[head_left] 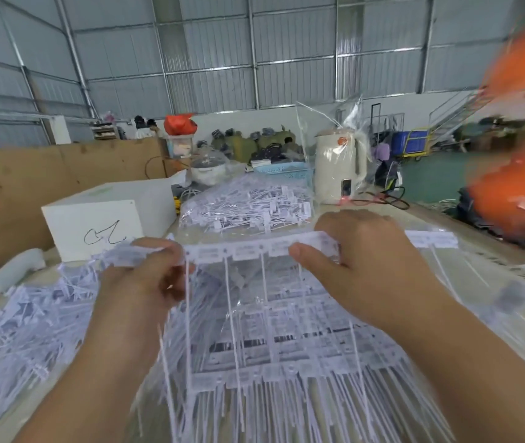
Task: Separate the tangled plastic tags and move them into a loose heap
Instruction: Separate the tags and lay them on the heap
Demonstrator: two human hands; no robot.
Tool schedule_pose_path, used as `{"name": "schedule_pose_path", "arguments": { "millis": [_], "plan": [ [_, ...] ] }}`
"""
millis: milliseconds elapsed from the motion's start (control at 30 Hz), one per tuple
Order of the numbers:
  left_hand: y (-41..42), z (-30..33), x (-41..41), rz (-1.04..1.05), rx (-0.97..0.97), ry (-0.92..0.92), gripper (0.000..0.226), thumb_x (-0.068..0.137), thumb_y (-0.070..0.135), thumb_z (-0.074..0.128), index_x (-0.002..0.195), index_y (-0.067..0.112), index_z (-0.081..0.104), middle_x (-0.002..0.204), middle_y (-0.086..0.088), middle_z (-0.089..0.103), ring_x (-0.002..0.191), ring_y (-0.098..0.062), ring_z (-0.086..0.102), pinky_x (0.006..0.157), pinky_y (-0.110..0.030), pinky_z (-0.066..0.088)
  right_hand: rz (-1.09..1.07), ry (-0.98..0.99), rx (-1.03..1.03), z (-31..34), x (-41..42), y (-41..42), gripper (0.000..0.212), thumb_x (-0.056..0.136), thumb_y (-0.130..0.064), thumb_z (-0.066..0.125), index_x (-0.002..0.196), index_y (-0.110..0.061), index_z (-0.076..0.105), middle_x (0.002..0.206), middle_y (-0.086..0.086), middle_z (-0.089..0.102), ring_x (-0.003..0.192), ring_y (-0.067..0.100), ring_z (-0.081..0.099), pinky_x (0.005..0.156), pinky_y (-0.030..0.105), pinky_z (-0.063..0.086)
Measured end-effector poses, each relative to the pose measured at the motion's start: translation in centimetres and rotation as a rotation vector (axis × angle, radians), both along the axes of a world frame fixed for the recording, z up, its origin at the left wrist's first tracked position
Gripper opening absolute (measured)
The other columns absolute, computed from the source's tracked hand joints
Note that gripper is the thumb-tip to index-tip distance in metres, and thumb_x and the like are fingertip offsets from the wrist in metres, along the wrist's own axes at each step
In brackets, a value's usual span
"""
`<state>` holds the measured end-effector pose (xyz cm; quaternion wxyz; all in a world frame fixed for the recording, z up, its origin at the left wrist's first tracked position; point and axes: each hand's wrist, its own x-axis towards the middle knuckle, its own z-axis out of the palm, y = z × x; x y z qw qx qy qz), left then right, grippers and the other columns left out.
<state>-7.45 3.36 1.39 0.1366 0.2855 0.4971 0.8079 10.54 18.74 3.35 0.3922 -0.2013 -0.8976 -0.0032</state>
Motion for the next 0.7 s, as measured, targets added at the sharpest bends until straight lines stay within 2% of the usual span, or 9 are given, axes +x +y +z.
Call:
{"name": "schedule_pose_path", "arguments": {
  "millis": [67, 133, 267, 333, 433, 500, 567, 600, 700],
  "plan": [
    [0.0, -0.2, 0.0, 0.044, -0.079, 0.106, 0.039, 0.086, -0.005, 0.057, 0.058, 0.021, 0.064, 0.056, -0.004, 0.061, 0.049, -0.016, 0.053, 0.044, -0.022, 0.045, 0.012, 0.074, 0.036, 0.2, 0.2, 0.0, 0.041, 0.09, -0.057, 0.05, 0.074, -0.019, 0.053, 0.062, -0.005, 0.045, 0.066, 0.022, 0.045, 0.068, 0.034, 0.031],
    [0.0, -0.5, 0.0, 0.066, -0.184, 0.219, 0.035, 0.086, -0.001, 0.061, 0.059, 0.02, 0.066, 0.061, -0.008, 0.066, 0.05, -0.018, 0.058, 0.05, -0.028, 0.049, 0.008, 0.077, 0.08, 0.2, 0.3, -0.4, 0.038, 0.086, -0.052, 0.054, 0.077, -0.016, 0.062, 0.067, -0.002, 0.052, 0.071, 0.024, 0.05, 0.074, 0.037, 0.038],
    [0.3, -1.0, 0.8, 0.116, -0.298, 0.38, 0.022, 0.086, 0.007, 0.069, 0.073, 0.025, 0.071, 0.069, -0.005, 0.07, 0.059, -0.018, 0.065, 0.058, -0.041, 0.053, 0.057, 0.098, 0.153, 0.0, 0.0, -1.7, 0.025, 0.081, -0.036, 0.073, 0.082, -0.011, 0.07, 0.072, 0.003, 0.056, 0.071, 0.028, 0.053, 0.07, 0.038, 0.044],
    [0.6, -1.3, 1.7, 0.132, -0.333, 0.478, 0.024, 0.085, 0.011, 0.073, 0.081, 0.034, 0.067, 0.072, 0.001, 0.068, 0.063, -0.017, 0.065, 0.063, -0.049, 0.054, 0.082, 0.124, 0.2, -0.1, -0.2, -2.5, 0.023, 0.081, -0.034, 0.071, 0.084, -0.011, 0.071, 0.075, 0.003, 0.057, 0.071, 0.027, 0.053, 0.067, 0.038, 0.045],
    [0.8, -1.8, 2.8, 0.097, -0.315, 0.573, 0.03, 0.084, 0.018, 0.075, 0.095, 0.043, 0.062, 0.076, 0.003, 0.067, 0.063, -0.019, 0.062, 0.059, -0.041, 0.054, 0.123, 0.089, 0.28, -0.2, -0.5, -4.1, 0.026, 0.087, -0.037, 0.057, 0.084, -0.016, 0.07, 0.08, 0.0, 0.058, 0.073, 0.023, 0.053, 0.068, 0.035, 0.043],
    [0.8, -2.0, 3.1, 0.097, -0.3, 0.595, 0.019, 0.086, 0.026, 0.072, 0.097, 0.04, 0.063, 0.073, -0.001, 0.067, 0.059, -0.025, 0.059, 0.054, -0.037, 0.05, 0.135, 0.044, 0.308, -0.3, -0.6, -4.9, 0.019, 0.086, -0.033, 0.058, 0.083, -0.019, 0.07, 0.08, -0.002, 0.058, 0.073, 0.021, 0.052, 0.069, 0.032, 0.039],
    [0.9, -1.8, 3.2, 0.056, -0.266, 0.515, 0.009, 0.082, 0.034, 0.069, 0.09, 0.032, 0.067, 0.07, -0.003, 0.066, 0.056, -0.022, 0.058, 0.052, -0.034, 0.049, 0.128, -0.009, 0.327, -0.4, -0.7, -5.3, 0.006, 0.081, -0.026, 0.066, 0.084, -0.021, 0.069, 0.08, -0.002, 0.056, 0.072, 0.021, 0.051, 0.068, 0.032, 0.037],
    [1.0, -1.6, 3.1, 0.015, -0.22, 0.404, 0.007, 0.078, 0.031, 0.072, 0.084, 0.027, 0.069, 0.068, -0.004, 0.066, 0.054, -0.021, 0.057, 0.051, -0.032, 0.049, 0.124, -0.026, 0.315, -0.3, -0.7, -5.3, 0.005, 0.078, -0.021, 0.07, 0.083, -0.02, 0.069, 0.079, -0.002, 0.055, 0.071, 0.021, 0.051, 0.066, 0.032, 0.04],
    [0.7, -0.6, 2.6, -0.102, -0.064, 0.045, 0.013, 0.072, 0.031, 0.069, 0.073, 0.017, 0.072, 0.063, -0.013, 0.062, 0.047, -0.021, 0.052, 0.043, -0.029, 0.047, 0.045, -0.03, 0.21, 0.1, -0.3, -4.6, 0.016, 0.067, -0.004, 0.076, 0.077, -0.014, 0.069, 0.076, 0.002, 0.057, 0.068, 0.024, 0.052, 0.063, 0.036, 0.046]
  ]
}}
